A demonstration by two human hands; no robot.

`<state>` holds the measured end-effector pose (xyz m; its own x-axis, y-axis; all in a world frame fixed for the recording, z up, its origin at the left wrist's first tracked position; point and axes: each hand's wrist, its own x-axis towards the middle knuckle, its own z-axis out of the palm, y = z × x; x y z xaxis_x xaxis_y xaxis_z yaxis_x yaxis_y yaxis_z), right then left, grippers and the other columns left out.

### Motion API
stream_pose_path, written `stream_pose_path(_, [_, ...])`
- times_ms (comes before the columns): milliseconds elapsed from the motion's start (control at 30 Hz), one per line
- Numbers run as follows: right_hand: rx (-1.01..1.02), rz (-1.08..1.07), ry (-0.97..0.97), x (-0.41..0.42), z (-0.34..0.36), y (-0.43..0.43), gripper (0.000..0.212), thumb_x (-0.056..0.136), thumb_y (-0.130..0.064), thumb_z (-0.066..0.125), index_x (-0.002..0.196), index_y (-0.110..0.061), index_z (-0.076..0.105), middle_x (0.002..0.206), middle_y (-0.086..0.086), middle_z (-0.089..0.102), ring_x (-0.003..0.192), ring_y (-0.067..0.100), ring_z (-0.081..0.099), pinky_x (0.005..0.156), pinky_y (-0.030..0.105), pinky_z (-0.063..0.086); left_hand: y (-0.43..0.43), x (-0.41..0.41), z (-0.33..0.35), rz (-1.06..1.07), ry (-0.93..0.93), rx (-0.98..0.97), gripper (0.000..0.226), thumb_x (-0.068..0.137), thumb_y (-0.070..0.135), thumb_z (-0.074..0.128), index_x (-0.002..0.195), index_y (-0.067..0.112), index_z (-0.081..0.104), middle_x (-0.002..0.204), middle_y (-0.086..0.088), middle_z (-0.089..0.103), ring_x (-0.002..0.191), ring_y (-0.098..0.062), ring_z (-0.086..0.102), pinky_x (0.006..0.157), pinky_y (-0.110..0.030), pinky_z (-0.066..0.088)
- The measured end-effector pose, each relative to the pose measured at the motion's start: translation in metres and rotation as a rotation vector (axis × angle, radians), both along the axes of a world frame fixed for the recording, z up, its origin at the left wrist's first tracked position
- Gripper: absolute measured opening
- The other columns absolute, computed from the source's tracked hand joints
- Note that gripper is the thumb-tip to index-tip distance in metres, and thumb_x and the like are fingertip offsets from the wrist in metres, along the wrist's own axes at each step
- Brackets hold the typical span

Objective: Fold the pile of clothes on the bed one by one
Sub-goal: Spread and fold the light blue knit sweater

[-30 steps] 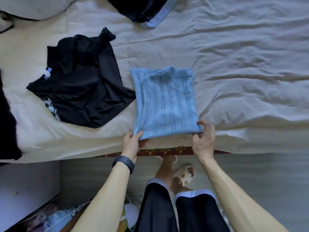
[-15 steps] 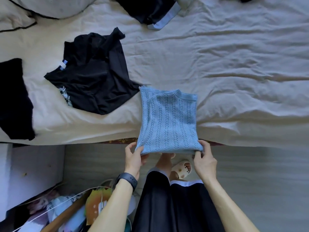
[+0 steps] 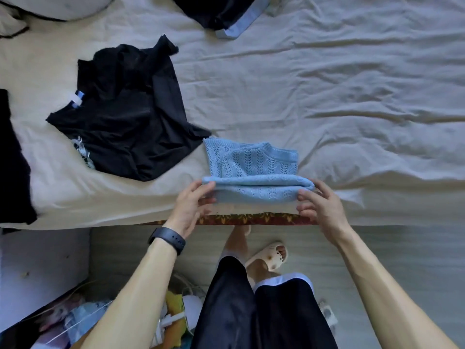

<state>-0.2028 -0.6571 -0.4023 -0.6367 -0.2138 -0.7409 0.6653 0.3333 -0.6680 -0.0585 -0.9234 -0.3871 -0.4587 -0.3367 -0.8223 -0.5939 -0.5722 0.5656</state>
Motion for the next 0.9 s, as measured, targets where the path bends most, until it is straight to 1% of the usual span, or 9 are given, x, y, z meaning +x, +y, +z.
stream_pose_path(67, [0.04, 0.102, 0.04, -0.022, -0.014, -0.015, 0.03, 0.088, -0.001, 0.072, 0.112, -0.017, 0.063, 0.075, 0.001, 0.059, 0.055, 0.009, 0.056, 0.056, 0.023, 0.051, -0.018, -0.026, -0.013, -0.191, -0.031, -0.081, 0.041, 0.082, 0.03, 0.077, 0.119, 0.02, 0.063, 0.098, 0.007, 0.071, 0.073, -0.006, 0.065, 0.068, -0.027, 0.045])
stream_pose_path(167, [0.326, 0.283, 0.289, -0.05, -0.035, -0.037, 0.01, 0.092, -0.034, 0.072, 0.096, -0.027, 0.067, 0.07, -0.005, 0.055, 0.062, 0.011, 0.051, 0.059, 0.022, 0.04, -0.039, -0.059, -0.039, -0.443, -0.16, -0.517, 0.014, 0.096, 0.037, 0.064, 0.099, 0.023, 0.065, 0.08, 0.007, 0.069, 0.071, -0.009, 0.064, 0.068, -0.032, 0.048])
stream_pose_path(233, [0.466, 0.313, 0.394, -0.063, -0.052, -0.05, 0.024, 0.097, -0.046, 0.062, 0.099, -0.023, 0.068, 0.081, 0.001, 0.061, 0.078, 0.018, 0.056, 0.068, 0.028, 0.038, -0.049, -0.076, -0.055, -0.492, -0.238, -0.668, 0.023, 0.098, 0.047, 0.055, 0.088, 0.026, 0.058, 0.087, 0.001, 0.065, 0.079, -0.018, 0.061, 0.069, -0.033, 0.041])
stream_pose_path(367, [0.624, 0.337, 0.396, -0.074, -0.071, -0.073, 0.047, 0.103, -0.054, 0.042, 0.113, -0.013, 0.061, 0.097, 0.007, 0.054, 0.091, 0.023, 0.047, 0.077, 0.034, 0.031, -0.053, -0.104, -0.081, -0.423, -0.353, -0.647, 0.034, 0.104, 0.046, 0.04, 0.096, 0.013, 0.048, 0.107, -0.013, 0.048, 0.084, -0.029, 0.048, 0.076, -0.033, 0.034])
stream_pose_path(500, [0.718, 0.278, 0.378, -0.077, -0.084, -0.087, 0.048, 0.105, -0.057, 0.034, 0.104, -0.015, 0.057, 0.096, 0.008, 0.054, 0.089, 0.026, 0.049, 0.076, 0.037, 0.032, -0.048, -0.119, -0.1, -0.289, -0.402, -0.647, 0.035, 0.104, 0.046, 0.035, 0.093, 0.014, 0.043, 0.097, -0.014, 0.055, 0.09, -0.037, 0.054, 0.07, -0.036, 0.034])
stream_pose_path(600, [0.752, 0.212, 0.383, -0.078, -0.093, -0.096, 0.048, 0.104, -0.06, 0.033, 0.099, -0.017, 0.055, 0.105, 0.016, 0.061, 0.098, 0.034, 0.057, 0.079, 0.041, 0.036, -0.042, -0.127, -0.108, -0.294, -0.373, -0.712, 0.034, 0.104, 0.051, 0.033, 0.099, 0.02, 0.045, 0.095, -0.01, 0.059, 0.088, -0.033, 0.055, 0.07, -0.037, 0.036])
stream_pose_path(700, [0.808, 0.178, 0.311, -0.082, -0.095, -0.099, 0.056, 0.1, -0.067, 0.034, 0.108, -0.016, 0.057, 0.11, 0.014, 0.063, 0.104, 0.035, 0.059, 0.081, 0.042, 0.038, -0.044, -0.134, -0.113, -0.359, -0.354, -0.763, 0.032, 0.101, 0.055, 0.04, 0.101, 0.023, 0.045, 0.089, -0.003, 0.059, 0.086, -0.029, 0.056, 0.07, -0.035, 0.036])
stream_pose_path(767, [0.75, 0.06, 0.263, -0.084, -0.093, -0.096, 0.057, 0.095, -0.072, 0.039, 0.107, -0.019, 0.054, 0.101, 0.005, 0.065, 0.097, 0.03, 0.058, 0.079, 0.038, 0.038, -0.049, -0.14, -0.113, -0.332, -0.377, -0.728, 0.038, 0.097, 0.056, 0.05, 0.108, 0.02, 0.043, 0.086, 0.002, 0.055, 0.082, -0.028, 0.054, 0.07, -0.033, 0.036])
stream_pose_path(900, [0.565, -0.013, 0.189, -0.063, -0.083, -0.077, 0.063, 0.092, -0.073, 0.046, 0.113, -0.015, 0.06, 0.105, -0.003, 0.064, 0.101, 0.017, 0.057, 0.089, 0.033, 0.042, -0.054, -0.135, -0.11, -0.098, -0.405, -0.447, 0.057, 0.083, 0.066, 0.066, 0.102, 0.015, 0.049, 0.087, 0.004, 0.057, 0.08, -0.022, 0.058, 0.077, -0.037, 0.045])
